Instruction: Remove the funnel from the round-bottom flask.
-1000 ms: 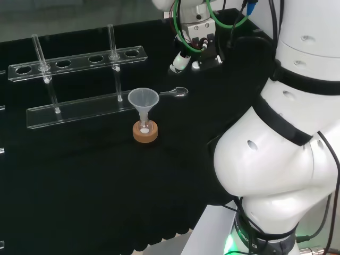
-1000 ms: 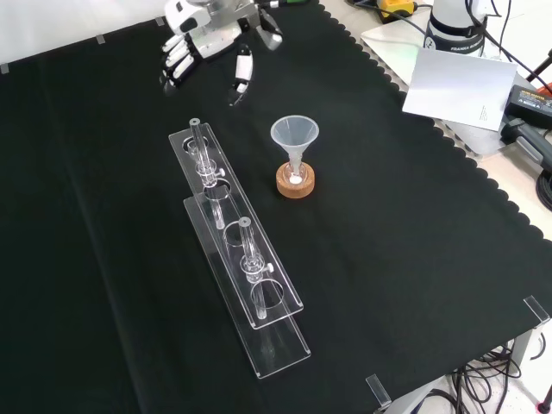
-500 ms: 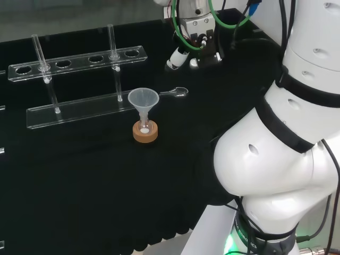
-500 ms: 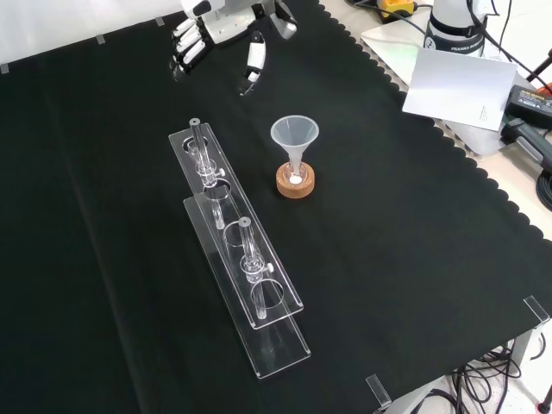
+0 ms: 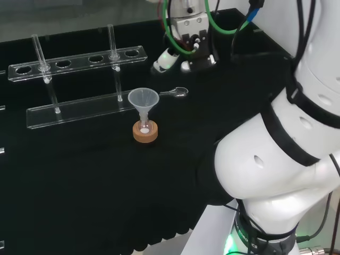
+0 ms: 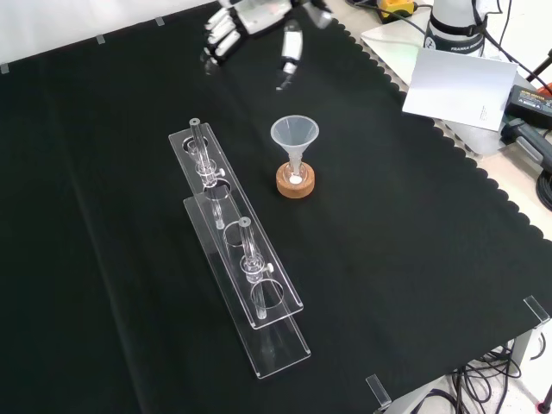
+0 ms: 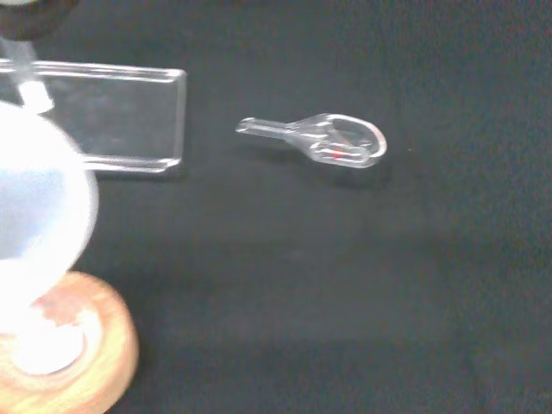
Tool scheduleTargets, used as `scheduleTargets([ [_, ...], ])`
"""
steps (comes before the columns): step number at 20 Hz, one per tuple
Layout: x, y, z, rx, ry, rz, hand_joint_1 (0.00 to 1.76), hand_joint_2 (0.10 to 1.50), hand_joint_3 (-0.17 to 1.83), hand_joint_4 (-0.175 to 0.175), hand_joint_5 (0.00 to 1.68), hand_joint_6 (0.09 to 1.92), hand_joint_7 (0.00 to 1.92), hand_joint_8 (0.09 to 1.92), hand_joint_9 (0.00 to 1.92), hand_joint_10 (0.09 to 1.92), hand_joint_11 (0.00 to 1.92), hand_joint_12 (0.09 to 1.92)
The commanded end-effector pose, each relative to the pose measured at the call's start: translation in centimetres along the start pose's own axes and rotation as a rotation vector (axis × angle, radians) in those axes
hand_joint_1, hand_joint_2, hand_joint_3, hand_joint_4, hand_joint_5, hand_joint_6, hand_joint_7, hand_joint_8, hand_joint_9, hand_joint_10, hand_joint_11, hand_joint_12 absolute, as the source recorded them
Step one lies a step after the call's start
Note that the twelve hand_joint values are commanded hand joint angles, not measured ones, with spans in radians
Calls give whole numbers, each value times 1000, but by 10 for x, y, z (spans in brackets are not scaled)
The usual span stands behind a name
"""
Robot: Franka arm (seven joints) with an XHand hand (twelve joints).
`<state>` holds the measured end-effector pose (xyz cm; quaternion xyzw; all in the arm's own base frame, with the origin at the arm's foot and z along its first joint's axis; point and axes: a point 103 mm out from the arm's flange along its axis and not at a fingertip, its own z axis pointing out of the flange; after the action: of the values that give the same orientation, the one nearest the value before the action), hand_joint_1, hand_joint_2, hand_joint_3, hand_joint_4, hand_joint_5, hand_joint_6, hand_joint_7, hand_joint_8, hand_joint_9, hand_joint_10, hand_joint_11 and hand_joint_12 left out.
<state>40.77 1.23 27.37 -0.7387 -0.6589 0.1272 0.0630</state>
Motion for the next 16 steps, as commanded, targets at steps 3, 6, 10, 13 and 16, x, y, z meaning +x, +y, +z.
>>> scheduleTargets([
  [3, 50, -66, 4, 63, -22, -58, 579, 649, 337, -6, 292, 87, 109, 636, 330, 703, 254, 1470],
  [6, 58, -72, 6, 73, -19, -74, 586, 647, 331, -6, 278, 87, 75, 626, 313, 700, 260, 1470],
  [10, 64, -76, 13, 93, -9, -88, 593, 649, 315, -7, 232, 87, 41, 630, 289, 711, 272, 1473],
  [13, 67, -75, 17, 103, -17, -97, 596, 657, 287, -2, 170, 87, 6, 628, 252, 741, 286, 1476],
  [16, 72, -72, 22, 117, -16, -106, 643, 649, 267, 3, 115, 87, 0, 515, 209, 752, 293, 1477],
])
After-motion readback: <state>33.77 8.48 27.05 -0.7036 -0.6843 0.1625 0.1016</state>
